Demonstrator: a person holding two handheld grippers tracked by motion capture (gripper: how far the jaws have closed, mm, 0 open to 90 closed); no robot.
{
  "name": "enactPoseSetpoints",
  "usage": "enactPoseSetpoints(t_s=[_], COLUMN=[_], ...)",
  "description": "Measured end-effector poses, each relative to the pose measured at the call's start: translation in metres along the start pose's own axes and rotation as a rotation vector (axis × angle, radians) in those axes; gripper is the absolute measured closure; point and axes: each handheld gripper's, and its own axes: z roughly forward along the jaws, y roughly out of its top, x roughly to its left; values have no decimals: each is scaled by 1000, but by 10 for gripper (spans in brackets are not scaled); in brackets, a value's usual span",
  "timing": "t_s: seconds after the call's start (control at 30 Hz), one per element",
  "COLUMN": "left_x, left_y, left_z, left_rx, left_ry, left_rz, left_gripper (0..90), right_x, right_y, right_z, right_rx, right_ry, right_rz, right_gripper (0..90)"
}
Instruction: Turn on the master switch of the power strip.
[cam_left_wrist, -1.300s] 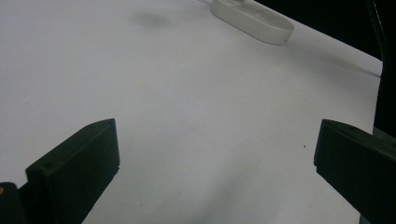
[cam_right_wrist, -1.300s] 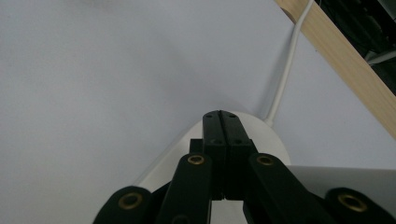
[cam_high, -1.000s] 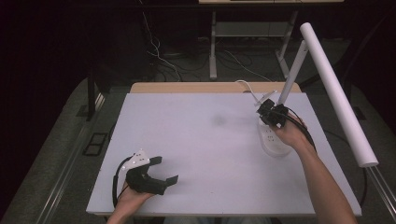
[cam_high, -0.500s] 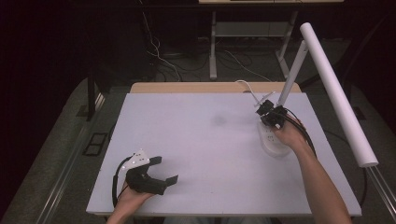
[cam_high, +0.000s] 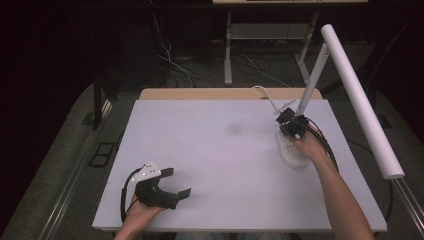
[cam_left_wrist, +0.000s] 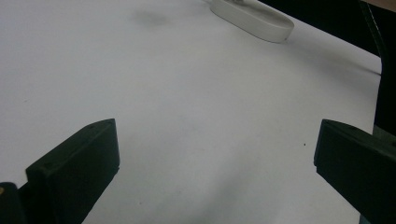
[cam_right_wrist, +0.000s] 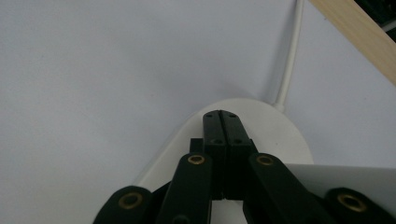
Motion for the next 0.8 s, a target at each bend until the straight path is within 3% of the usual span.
enactPoseSetpoints(t_s=[0.2, 0.33, 0.8], left_x=[-1, -1, -2], left_y=[0, 0, 0], left_z=[1, 1, 3], left_rx=[4, 9, 15], left_ry=[-3, -5, -12], left_rz=[2, 3, 6], left_gripper=[0, 0, 0], right_x=[4, 3, 2], right_y=[-5, -10, -13], right_z=[1, 2, 3], right_rx=[-29, -67, -72], right_ry=[-23, -13, 0], right_rz=[20, 66, 100], right_gripper=[897, 898, 900])
